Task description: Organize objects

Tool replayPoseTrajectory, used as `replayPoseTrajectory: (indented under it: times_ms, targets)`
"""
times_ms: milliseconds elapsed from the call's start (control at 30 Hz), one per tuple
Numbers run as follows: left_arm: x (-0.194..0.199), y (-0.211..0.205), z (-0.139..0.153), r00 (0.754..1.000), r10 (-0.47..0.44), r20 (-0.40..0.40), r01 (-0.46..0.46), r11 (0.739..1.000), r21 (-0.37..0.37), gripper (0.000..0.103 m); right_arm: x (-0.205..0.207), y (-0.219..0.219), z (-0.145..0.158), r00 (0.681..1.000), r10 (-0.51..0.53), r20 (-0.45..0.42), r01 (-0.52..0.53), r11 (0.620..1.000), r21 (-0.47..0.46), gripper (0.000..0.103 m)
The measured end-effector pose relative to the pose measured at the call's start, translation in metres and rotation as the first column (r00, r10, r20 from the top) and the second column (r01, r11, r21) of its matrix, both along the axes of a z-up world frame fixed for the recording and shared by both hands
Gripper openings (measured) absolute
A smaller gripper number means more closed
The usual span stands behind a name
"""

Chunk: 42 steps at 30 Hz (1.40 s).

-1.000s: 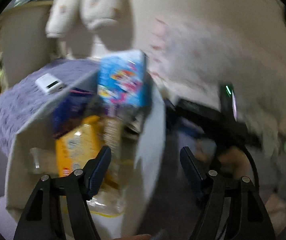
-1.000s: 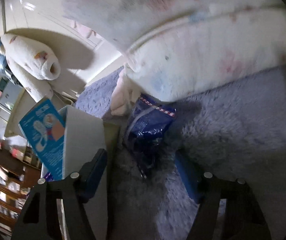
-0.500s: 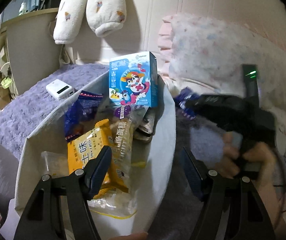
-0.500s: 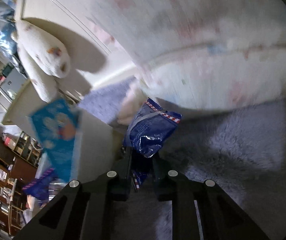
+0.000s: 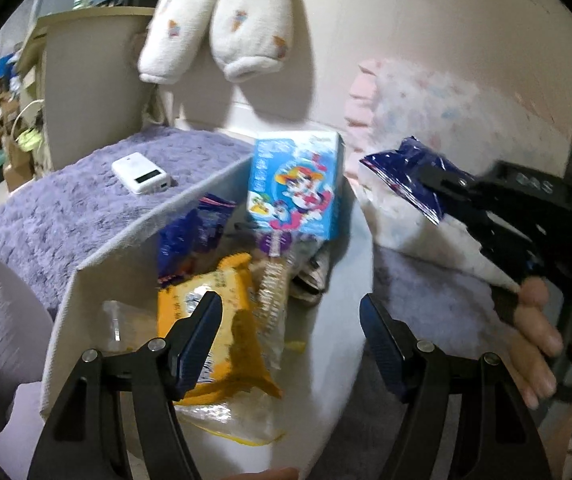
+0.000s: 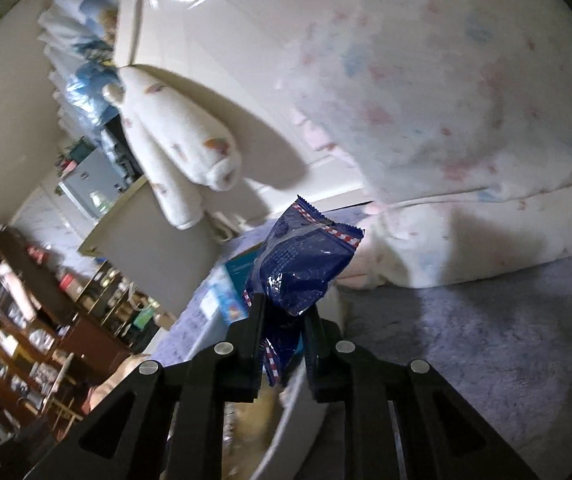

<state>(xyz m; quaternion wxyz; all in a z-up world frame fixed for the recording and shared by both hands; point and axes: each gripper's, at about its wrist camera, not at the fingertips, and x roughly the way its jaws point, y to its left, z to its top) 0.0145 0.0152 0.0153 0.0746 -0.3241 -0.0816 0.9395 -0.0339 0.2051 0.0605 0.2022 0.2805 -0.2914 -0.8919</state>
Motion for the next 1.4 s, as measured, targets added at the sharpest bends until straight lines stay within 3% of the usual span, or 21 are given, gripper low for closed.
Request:
replayPoseTrajectory:
  times_ms: [167, 300, 333, 367, 433, 667, 800, 967, 1033, 1233, 1400]
  targets:
    - [-0.002, -0.016, 0.0, 0.998, 0.061, 0.009, -0.061, 0.996, 0.065, 0.071, 0.001, -0.037, 0.008, 0.984, 0.176, -0.022, -0.175, 0.984, 0.039, 0.017]
    - [0.001, -0.028, 0.003, 0.993, 0.115, -0.005, -0.114, 0.987, 0.115, 0.071, 0.009, -0.07, 0.006, 0.915, 0.403, -0.022, -0.399, 0.912, 0.093, 0.022]
    - [0.002, -0.031, 0.004, 0.991, 0.131, -0.009, -0.129, 0.983, 0.127, 0.071, 0.012, -0.076, 0.006, 0.91, 0.414, -0.029, -0.408, 0.905, 0.117, 0.04]
    - [0.002, -0.034, 0.004, 0.989, 0.144, -0.011, -0.141, 0.98, 0.139, 0.071, 0.015, -0.079, 0.006, 0.912, 0.409, -0.035, -0.4, 0.905, 0.143, 0.068]
    - [0.002, -0.04, 0.005, 0.984, 0.177, -0.009, -0.173, 0.973, 0.153, 0.072, 0.02, -0.078, 0.005, 0.931, 0.359, -0.058, -0.347, 0.925, 0.157, 0.091]
    - [0.002, -0.047, 0.004, 0.98, 0.197, 0.0, -0.193, 0.963, 0.188, 0.072, -0.001, -0.048, -0.007, 0.972, 0.234, 0.015, -0.234, 0.971, 0.052, 0.093]
    - [0.011, -0.045, 0.011, 0.967, 0.246, -0.067, -0.236, 0.962, 0.138, 0.072, -0.007, -0.035, -0.006, 0.986, 0.164, 0.033, -0.165, 0.985, 0.045, 0.093]
    - [0.017, -0.043, 0.018, 0.941, 0.309, -0.136, -0.3, 0.951, 0.078, 0.074, 0.0, -0.037, -0.002, 0.985, 0.171, 0.02, -0.172, 0.984, 0.052, 0.094]
    - [0.018, -0.045, 0.019, 0.94, 0.308, -0.144, -0.298, 0.951, 0.089, 0.075, 0.003, -0.041, -0.002, 0.983, 0.18, 0.019, -0.181, 0.981, 0.073, 0.094]
    - [0.008, -0.038, 0.011, 0.983, 0.172, -0.061, -0.164, 0.979, 0.121, 0.076, 0.01, -0.061, -0.005, 0.981, 0.193, 0.016, -0.193, 0.96, 0.201, 0.094]
    - [0.001, -0.022, 0.004, 0.996, 0.09, -0.014, -0.088, 0.993, 0.082, 0.076, 0.017, -0.074, -0.007, 0.973, 0.224, 0.056, -0.228, 0.899, 0.375, 0.094]
